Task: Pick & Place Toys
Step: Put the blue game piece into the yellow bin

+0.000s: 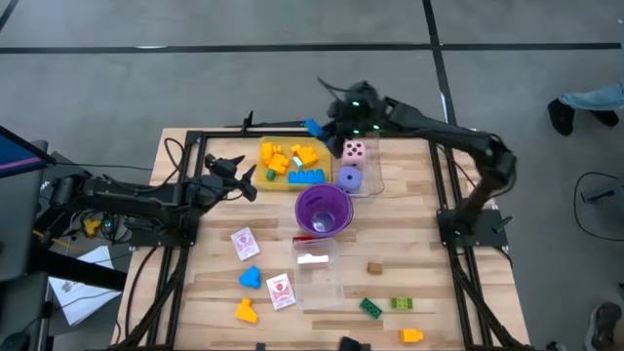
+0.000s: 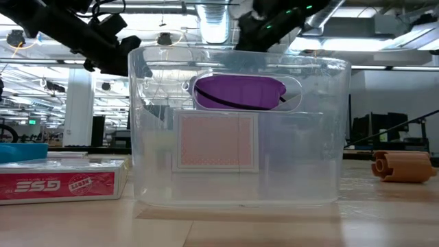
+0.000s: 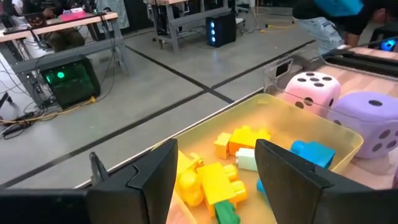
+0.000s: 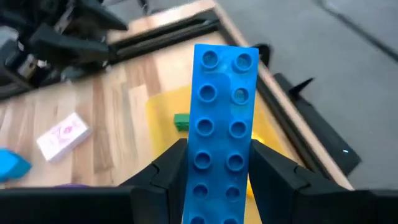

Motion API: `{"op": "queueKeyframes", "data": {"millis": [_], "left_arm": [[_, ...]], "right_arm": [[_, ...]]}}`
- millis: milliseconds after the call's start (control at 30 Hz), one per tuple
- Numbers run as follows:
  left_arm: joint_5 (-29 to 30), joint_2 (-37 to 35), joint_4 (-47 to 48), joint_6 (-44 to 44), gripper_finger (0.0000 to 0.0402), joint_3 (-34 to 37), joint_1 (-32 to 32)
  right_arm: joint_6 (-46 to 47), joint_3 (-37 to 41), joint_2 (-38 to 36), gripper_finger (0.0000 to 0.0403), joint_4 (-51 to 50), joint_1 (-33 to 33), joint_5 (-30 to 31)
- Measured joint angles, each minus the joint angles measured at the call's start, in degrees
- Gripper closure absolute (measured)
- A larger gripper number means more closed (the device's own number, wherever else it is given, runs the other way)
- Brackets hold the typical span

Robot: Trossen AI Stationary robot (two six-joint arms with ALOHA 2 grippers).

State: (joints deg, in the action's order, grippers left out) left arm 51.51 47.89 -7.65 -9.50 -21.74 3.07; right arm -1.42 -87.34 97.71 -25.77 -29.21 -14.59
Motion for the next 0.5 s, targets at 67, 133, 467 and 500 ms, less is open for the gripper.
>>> {"op": "queueKeyframes", "data": {"millis": [67,133,467,500], "left_arm": [[-0.01,0.01,0.14,0.04,0.0192,0.00,0.00],[-0.03,0.01,0.71,0.02,0.0192,0.00,0.00],[-0.29,0.03,2.87,0.00,0.0192,0.00,0.00],[-0.48,0.03,2.87,0.00,0.0192,0.00,0.00]], "right_arm": [[-2.87,-4.81,4.41,0.0268,-2.64,0.32,-0.61],[-5.72,-9.16,8.47,0.0268,-5.98,0.94,-0.61],[-10.34,-23.30,22.04,0.0268,-18.58,2.20,-3.60],[-10.55,-23.43,22.86,0.0268,-19.89,2.19,-3.84]]}}
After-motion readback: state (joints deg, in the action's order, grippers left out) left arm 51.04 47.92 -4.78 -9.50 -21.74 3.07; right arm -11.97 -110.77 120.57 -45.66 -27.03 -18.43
